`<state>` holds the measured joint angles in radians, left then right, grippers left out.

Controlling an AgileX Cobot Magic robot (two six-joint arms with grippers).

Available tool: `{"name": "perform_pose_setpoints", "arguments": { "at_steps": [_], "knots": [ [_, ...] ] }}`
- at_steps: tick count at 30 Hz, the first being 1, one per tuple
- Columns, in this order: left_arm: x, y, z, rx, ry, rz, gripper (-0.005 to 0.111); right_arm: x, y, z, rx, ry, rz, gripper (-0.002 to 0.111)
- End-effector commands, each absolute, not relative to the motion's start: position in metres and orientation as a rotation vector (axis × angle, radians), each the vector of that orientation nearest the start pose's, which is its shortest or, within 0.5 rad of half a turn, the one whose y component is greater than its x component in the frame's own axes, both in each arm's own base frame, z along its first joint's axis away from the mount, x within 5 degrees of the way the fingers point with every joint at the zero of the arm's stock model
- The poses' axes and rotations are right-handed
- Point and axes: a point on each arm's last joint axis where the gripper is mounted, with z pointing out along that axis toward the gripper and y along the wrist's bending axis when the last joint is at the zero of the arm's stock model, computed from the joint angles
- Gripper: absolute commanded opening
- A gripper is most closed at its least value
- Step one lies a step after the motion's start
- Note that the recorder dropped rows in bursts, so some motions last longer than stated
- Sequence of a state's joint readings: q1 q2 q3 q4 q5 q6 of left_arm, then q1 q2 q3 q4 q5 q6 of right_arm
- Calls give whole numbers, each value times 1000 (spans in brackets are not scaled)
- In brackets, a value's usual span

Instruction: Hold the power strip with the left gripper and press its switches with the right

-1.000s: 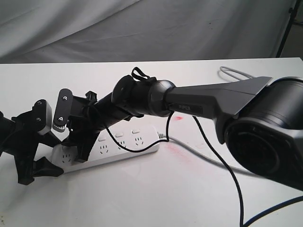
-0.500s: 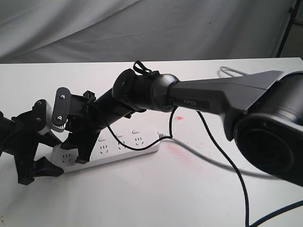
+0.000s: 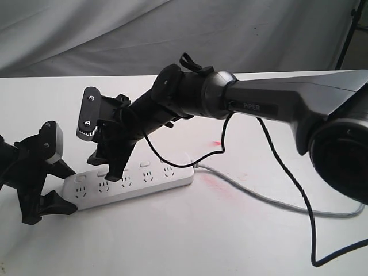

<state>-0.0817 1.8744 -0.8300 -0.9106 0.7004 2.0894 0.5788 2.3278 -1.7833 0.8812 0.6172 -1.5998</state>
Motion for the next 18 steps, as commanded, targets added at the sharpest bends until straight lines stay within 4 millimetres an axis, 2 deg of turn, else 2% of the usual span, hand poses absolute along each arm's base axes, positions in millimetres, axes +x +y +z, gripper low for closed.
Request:
{"name": "perform_pose_setpoints", "arguments": {
  "at_steps": [1,10,18],
  "knots": [
    [289,-70,111,1773,2017,-498,67,406,308,142,-1673,1703,441,47],
    [289,-70,111,1773,2017,-498,67,408,308,125,-1670,1734,436,47],
    [289,-70,111,1773,2017,-498,67,409,307,119,-1688,1737,420,47]
  ]
}}
